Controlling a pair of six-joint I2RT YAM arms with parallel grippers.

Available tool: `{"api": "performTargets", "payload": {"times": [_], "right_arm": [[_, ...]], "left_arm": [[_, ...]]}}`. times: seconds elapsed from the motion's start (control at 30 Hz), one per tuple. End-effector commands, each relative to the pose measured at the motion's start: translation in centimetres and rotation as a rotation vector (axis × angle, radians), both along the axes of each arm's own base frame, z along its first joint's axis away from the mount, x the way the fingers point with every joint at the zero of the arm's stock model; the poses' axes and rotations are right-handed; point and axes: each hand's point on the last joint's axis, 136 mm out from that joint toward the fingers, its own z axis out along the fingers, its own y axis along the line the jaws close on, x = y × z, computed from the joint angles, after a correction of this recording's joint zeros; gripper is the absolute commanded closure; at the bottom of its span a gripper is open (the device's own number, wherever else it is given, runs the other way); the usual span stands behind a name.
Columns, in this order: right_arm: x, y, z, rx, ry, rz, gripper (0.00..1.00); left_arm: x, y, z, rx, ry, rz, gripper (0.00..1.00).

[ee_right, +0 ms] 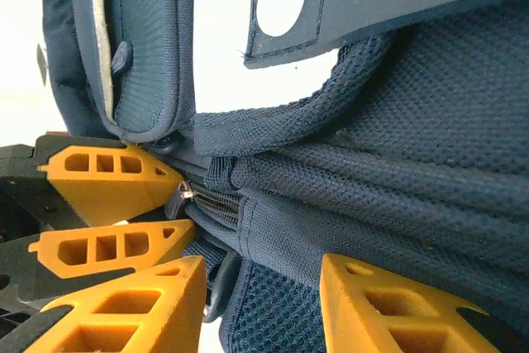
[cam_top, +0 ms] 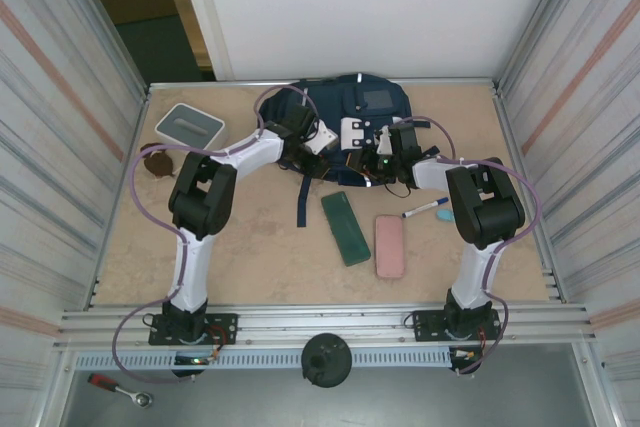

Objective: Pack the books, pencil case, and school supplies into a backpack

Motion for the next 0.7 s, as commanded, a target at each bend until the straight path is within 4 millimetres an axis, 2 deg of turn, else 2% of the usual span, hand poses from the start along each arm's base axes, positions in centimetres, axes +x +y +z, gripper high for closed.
{"api": "performTargets", "payload": {"times": [0.0, 0.17, 0.47, 0.67], "right_arm": [[-1.6, -1.1, -4.2, -0.059, 0.127, -0.014, 0.59], [-1.6, -1.1, -4.4, -0.057, 0.13, -0.012, 0.59], [-1.5, -1.0, -4.5, -0.055, 0.133, -0.012, 0.59], [-1.5, -1.0, -4.5, -0.055, 0.133, -0.011, 0.59]], "left_arm": [[-1.0, -0.8, -0.2, -0.068, 0.063, -0.029, 0.74], [-0.9, -0.7, 0.6, -0.103, 0.07, -0.02, 0.8], [-0.5, 0.1, -0.8, -0.05, 0.084, 0.02, 0.87], [-0.4, 0.5, -2.0, -0.009, 0.09, 0.056, 0.85]]}}
